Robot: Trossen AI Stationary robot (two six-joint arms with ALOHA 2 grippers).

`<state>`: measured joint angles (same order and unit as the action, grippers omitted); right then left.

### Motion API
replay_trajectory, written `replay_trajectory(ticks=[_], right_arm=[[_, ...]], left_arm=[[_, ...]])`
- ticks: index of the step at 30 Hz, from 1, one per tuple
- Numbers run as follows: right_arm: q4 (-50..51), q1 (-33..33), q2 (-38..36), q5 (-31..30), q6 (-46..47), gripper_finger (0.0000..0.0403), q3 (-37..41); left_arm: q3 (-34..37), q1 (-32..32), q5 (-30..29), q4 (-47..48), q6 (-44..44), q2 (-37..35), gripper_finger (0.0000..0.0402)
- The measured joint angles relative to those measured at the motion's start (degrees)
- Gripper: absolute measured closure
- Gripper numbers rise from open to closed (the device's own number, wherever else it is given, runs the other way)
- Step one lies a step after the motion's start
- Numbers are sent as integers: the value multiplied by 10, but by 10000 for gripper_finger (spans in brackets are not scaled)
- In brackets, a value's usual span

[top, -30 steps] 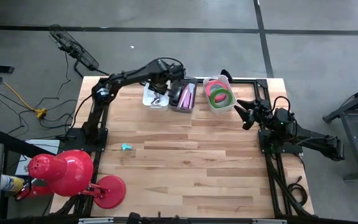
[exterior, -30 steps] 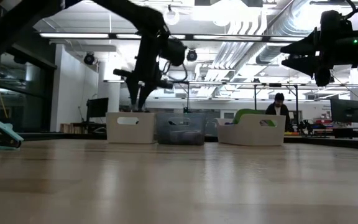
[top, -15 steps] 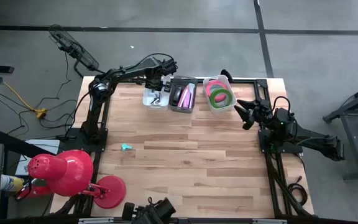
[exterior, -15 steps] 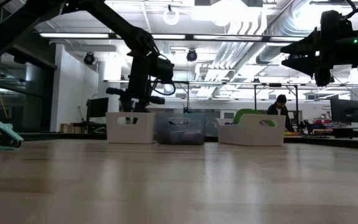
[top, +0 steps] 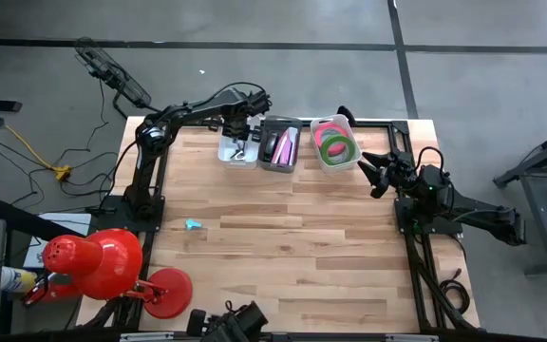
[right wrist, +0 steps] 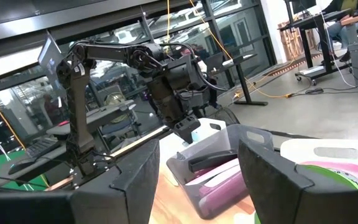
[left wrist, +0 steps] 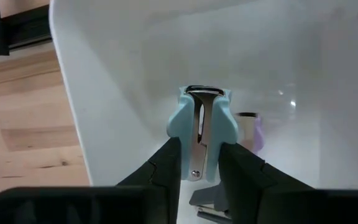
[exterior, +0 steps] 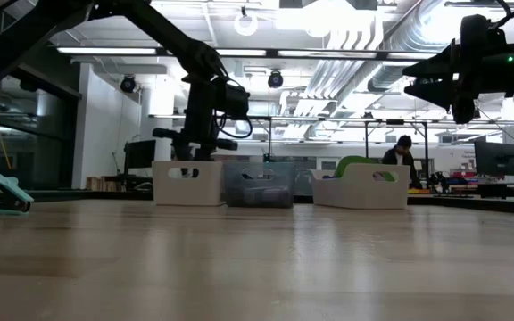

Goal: Pick and place Stapler, Stapler remover, tape
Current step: Put the top blue staple remover into the left white bin, then put the blue staple remover into the left white bin

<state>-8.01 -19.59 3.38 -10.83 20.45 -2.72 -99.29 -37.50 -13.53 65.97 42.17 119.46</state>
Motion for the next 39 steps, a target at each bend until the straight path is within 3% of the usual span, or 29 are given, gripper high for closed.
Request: replay_trajectory(ticks=[13,21,26,39], right_arm=[[0,0,0,0,-1,194,0],[0,0,0,-13,-15,194,0],[0,0,0,-13,-15,194,0],[0,0,0,-12,-14,194,0]], left_arm=[[-9,0,8,27,-30,0,180],[-101,13,-5,125,-140,-5,179],[-111,35,-1,160,-192,-39,181],[-111,113,-41,237,-52,-121,181]])
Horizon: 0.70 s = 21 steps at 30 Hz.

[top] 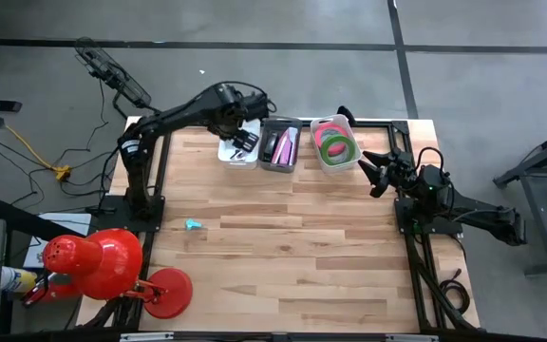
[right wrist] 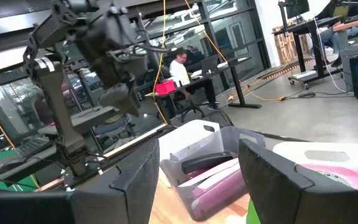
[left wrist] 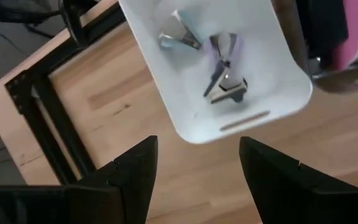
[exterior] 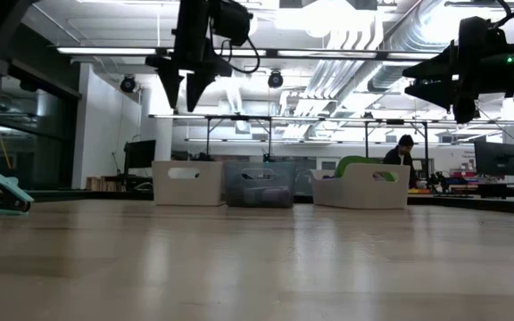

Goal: Pick and place Stapler, Stapler remover, tape
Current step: Put the blue staple remover into the left white bin

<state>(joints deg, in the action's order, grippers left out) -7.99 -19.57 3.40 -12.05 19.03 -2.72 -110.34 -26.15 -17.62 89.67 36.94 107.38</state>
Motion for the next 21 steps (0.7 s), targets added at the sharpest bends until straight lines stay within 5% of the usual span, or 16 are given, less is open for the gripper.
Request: replay_trajectory(ticks=[13,21], right_arm=[[0,0,0,0,0,194,0],[0,0,0,0,0,194,0]], left_arm=[[49,132,-7,3,-22,-4,181],[148,201,59,0,-77,-24,181]])
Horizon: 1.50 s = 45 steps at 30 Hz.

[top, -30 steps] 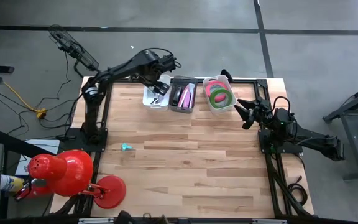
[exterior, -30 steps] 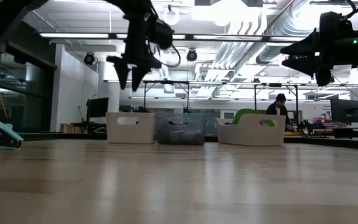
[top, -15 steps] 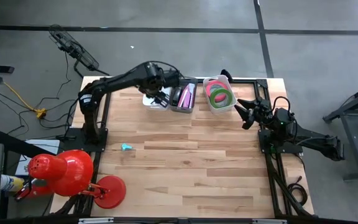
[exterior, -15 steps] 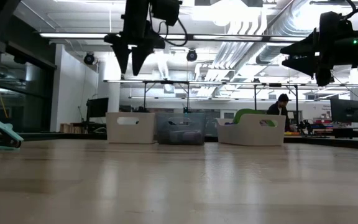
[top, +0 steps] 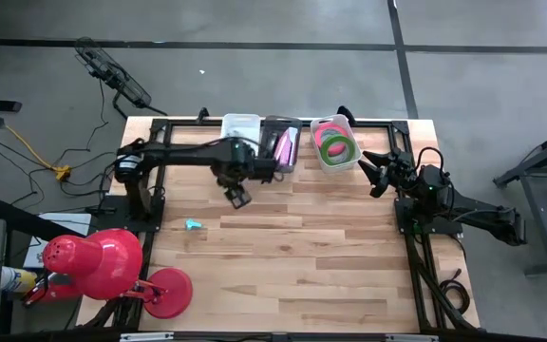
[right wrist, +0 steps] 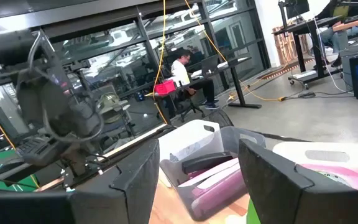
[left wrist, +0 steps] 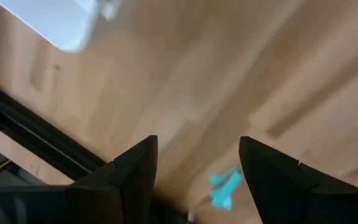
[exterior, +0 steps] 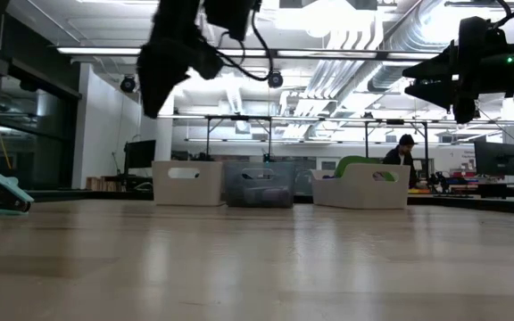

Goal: Pick and place Stapler, Stapler remover, tape
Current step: Put the blue staple remover into the left white bin

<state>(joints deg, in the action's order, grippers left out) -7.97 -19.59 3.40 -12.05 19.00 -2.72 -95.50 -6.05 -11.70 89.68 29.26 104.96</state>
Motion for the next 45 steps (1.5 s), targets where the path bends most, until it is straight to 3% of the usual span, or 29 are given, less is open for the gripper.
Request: replay_trajectory(ticks=[9,19,34,45], right_arm=[[2,0,0,2,0,194,0],[4,0,0,2,0,194,0],[4,0,0,2,0,194,0],[4,0,0,2,0,194,0]], left_arm=[[159,31,123,-11,-84,-37,181],[243,68,203,-71,-144,-37,181],[351,103,168,-154,-146,-37,181],[387,103,194,-216,-160,-37,181]])
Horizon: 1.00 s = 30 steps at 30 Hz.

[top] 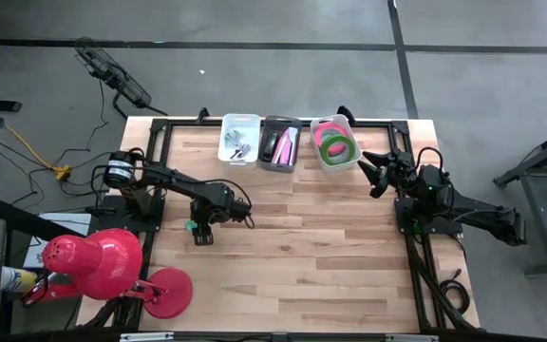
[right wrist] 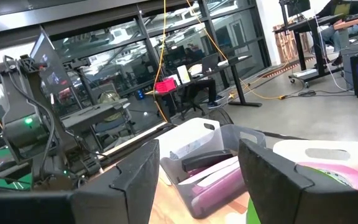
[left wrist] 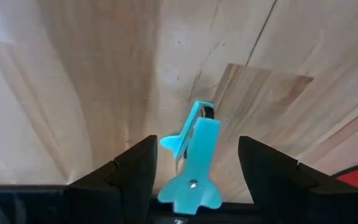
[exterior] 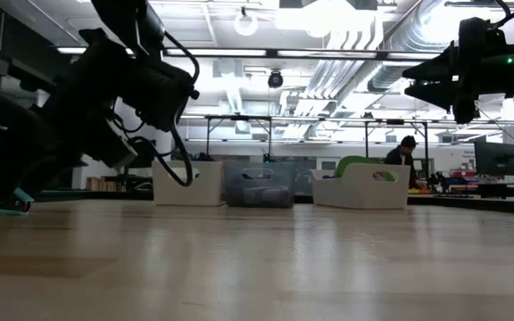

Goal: Pick and place Stapler, Stapler remover, tape
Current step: Put the blue staple remover into the left white bin

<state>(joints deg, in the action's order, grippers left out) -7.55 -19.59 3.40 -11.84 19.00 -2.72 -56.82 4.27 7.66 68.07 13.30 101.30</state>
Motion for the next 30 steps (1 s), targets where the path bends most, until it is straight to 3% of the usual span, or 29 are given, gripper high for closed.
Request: replay_trajectory(ticks=[16,20,28,30], right_arm=[[0,0,0,0,0,194,0],[0,0,0,0,0,194,0],[0,0,0,0,0,194,0],[0,0,0,0,0,194,0]], left_arm=[[23,0,-21,-20,-26,1,189],[23,0,-20,-21,-26,1,230],[23,0,-18,-21,-25,1,360],[23,0,-18,-21,-25,1,364]])
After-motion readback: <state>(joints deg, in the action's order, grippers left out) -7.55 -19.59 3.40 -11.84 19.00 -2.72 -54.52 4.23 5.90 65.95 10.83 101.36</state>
